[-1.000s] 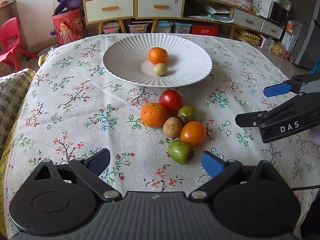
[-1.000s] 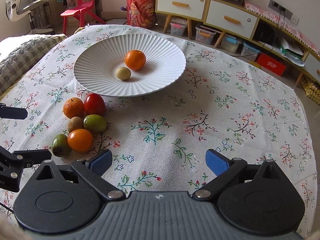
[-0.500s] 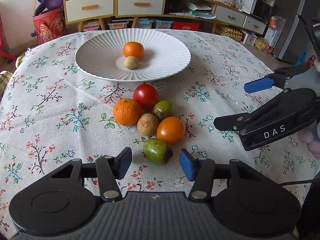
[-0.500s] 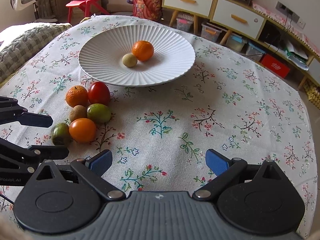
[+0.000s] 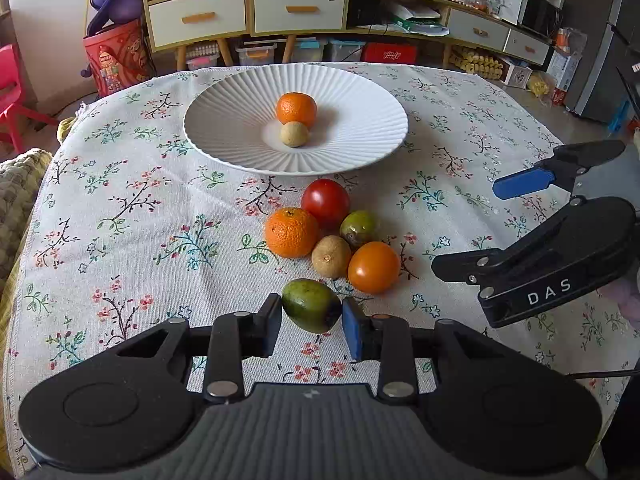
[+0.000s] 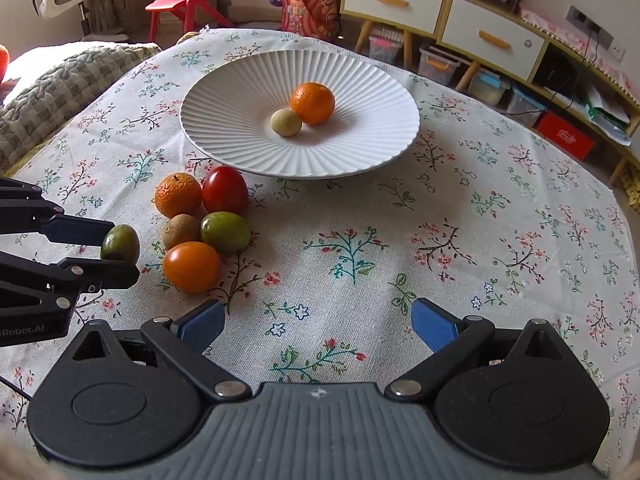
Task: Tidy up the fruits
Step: 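Grasp the green lime with left tool while right tool grasps a small orange fruit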
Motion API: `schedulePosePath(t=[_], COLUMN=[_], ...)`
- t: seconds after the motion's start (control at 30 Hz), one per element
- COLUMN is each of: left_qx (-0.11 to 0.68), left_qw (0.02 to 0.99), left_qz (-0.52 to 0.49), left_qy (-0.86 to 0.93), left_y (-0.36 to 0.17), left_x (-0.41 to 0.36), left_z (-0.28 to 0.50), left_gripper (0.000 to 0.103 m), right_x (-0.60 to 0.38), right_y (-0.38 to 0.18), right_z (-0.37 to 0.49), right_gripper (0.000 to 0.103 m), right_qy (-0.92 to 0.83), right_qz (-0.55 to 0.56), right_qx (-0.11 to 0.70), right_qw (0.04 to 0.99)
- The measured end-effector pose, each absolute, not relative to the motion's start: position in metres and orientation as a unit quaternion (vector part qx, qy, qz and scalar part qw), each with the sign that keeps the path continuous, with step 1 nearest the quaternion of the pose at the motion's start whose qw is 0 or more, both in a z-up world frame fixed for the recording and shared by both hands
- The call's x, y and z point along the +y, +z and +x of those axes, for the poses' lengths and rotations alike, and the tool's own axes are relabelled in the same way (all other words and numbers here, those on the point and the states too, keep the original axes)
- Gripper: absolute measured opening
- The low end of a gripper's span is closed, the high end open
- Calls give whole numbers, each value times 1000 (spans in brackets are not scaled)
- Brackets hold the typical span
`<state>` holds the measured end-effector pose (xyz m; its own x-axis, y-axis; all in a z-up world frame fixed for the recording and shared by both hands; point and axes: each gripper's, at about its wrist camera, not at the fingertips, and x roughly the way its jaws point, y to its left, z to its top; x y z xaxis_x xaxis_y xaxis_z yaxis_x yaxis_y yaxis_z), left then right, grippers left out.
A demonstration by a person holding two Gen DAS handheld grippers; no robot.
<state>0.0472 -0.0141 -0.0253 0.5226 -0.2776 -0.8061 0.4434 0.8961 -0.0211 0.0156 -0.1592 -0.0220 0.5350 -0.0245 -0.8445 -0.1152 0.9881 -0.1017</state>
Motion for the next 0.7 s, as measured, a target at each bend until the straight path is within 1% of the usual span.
schedulePosePath(t=[0.4, 0.53, 0.63, 0.7], left_qx=[446, 447, 448, 449], left_qw=[871, 871, 871, 871], left_qz=[99, 98, 97, 96], left_qy=[-177, -176, -174, -172], left_y=[-25, -26, -26, -26], left_x=[8, 12, 16, 18], left_z=[46, 46, 45, 45], left_gripper=[18, 18, 18, 18], right_x=[-134, -126, -122, -119], right_y=[-30, -31, -33, -34], right_z=[26, 29, 31, 32], right_gripper=[99, 97, 92, 85], right_qy=[59, 67, 74, 78], right_qz=[-66, -62, -60, -59], right_qx=[498, 503, 506, 508], right_qw=[863, 860, 857, 856])
